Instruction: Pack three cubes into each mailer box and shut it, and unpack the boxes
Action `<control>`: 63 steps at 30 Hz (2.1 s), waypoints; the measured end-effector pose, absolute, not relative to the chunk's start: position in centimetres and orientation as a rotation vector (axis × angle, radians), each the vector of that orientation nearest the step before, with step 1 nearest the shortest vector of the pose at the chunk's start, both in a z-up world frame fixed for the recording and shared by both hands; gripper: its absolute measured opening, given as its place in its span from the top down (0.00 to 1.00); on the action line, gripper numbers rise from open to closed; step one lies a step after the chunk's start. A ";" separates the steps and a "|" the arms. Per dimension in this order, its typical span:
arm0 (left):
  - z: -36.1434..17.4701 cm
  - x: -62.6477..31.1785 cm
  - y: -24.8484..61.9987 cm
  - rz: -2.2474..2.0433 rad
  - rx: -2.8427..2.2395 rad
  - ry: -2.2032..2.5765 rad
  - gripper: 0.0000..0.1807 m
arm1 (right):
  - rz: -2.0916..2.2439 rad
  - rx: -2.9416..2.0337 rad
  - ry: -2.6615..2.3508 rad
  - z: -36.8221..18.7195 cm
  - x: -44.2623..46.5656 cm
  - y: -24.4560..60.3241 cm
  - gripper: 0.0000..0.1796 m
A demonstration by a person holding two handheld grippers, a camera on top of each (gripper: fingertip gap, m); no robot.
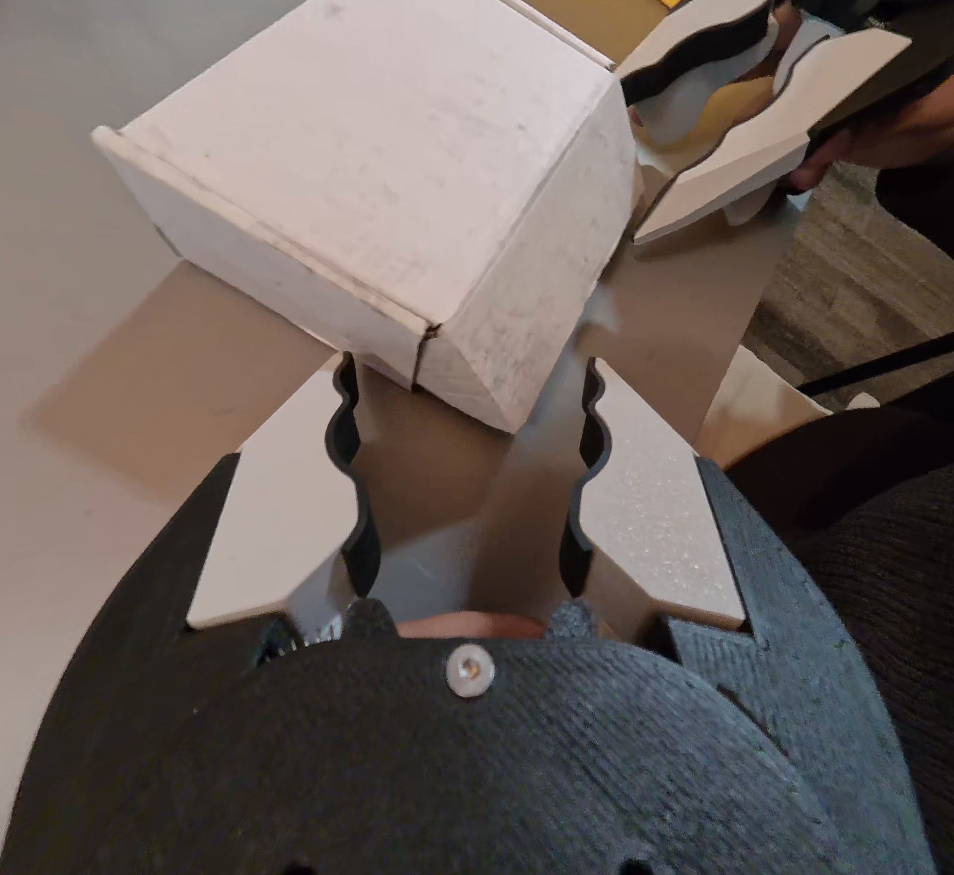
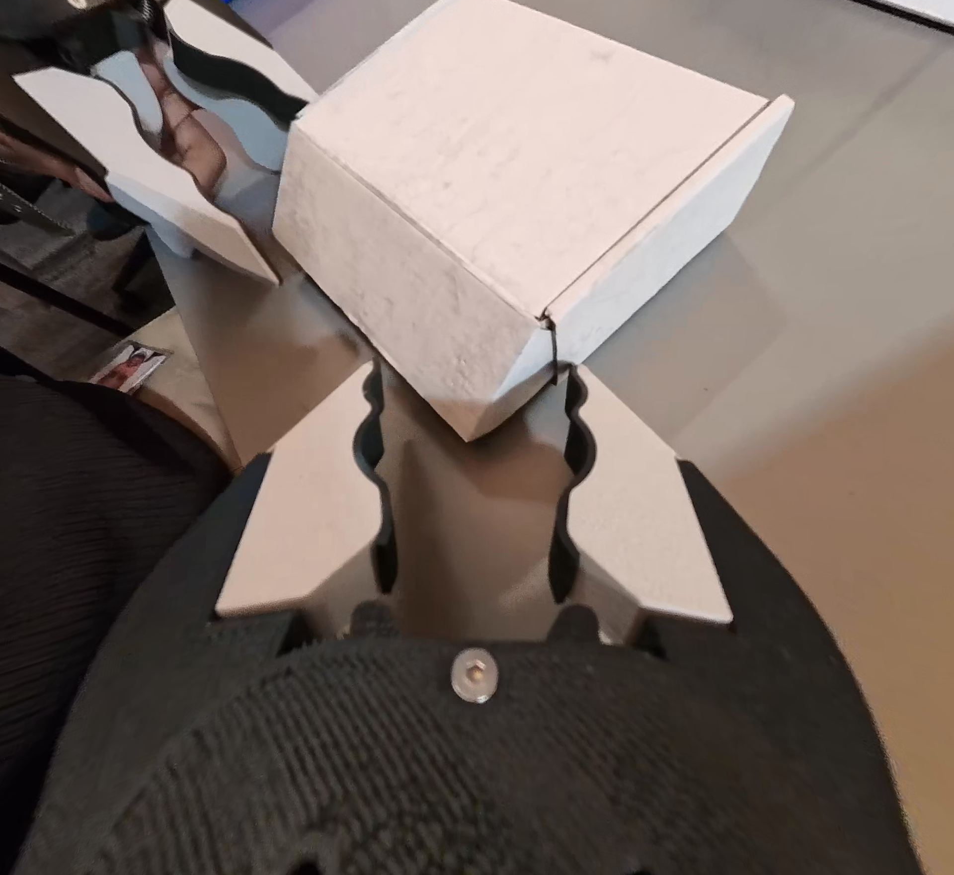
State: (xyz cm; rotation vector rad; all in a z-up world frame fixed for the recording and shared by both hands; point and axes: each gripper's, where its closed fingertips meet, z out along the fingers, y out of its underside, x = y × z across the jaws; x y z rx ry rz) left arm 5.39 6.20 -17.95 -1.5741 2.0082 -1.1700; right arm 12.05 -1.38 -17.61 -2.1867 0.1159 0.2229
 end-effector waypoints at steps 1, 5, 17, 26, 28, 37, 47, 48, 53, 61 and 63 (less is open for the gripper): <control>-18.0 5.4 6.0 -1.160 -1.563 2.021 0.52 | 0.221 -2.188 0.119 -17.6 12.1 -1.4 0.61; -18.2 5.5 6.3 -1.111 -1.566 2.012 0.58 | 0.225 -2.186 0.126 -17.6 12.2 -1.4 0.60; -18.4 5.5 6.4 -1.067 -1.550 2.012 0.63 | 0.190 -2.199 0.153 -17.9 12.7 -1.7 0.69; -18.6 5.5 6.8 -0.975 -1.489 2.025 0.66 | 0.197 -2.199 0.175 -17.9 13.0 -1.8 0.73; -18.5 5.6 6.8 -0.968 -1.478 2.019 0.67 | 0.195 -2.201 0.177 -18.0 13.0 -1.8 0.73; -17.6 5.8 6.9 -0.957 -1.380 1.989 0.69 | 0.182 -2.211 0.183 -18.0 13.2 -2.0 0.75; -18.0 5.7 6.8 -0.879 -1.302 2.036 0.72 | 0.116 -2.239 0.161 -18.0 13.5 -2.2 0.77; -18.0 5.7 6.8 -0.879 -1.296 2.034 0.74 | 0.112 -2.236 0.165 -18.0 13.6 -2.2 0.78; -17.7 5.7 6.9 -0.915 -1.304 2.021 0.76 | 0.108 -2.223 0.170 -17.6 13.7 -2.2 0.79; -18.1 5.7 6.9 -0.866 -1.295 2.042 0.76 | 0.099 -2.228 0.165 -18.1 13.7 -2.1 0.78; -18.1 5.7 6.9 -0.882 -1.306 2.042 0.76 | 0.116 -2.209 0.175 -18.0 13.7 -2.1 0.77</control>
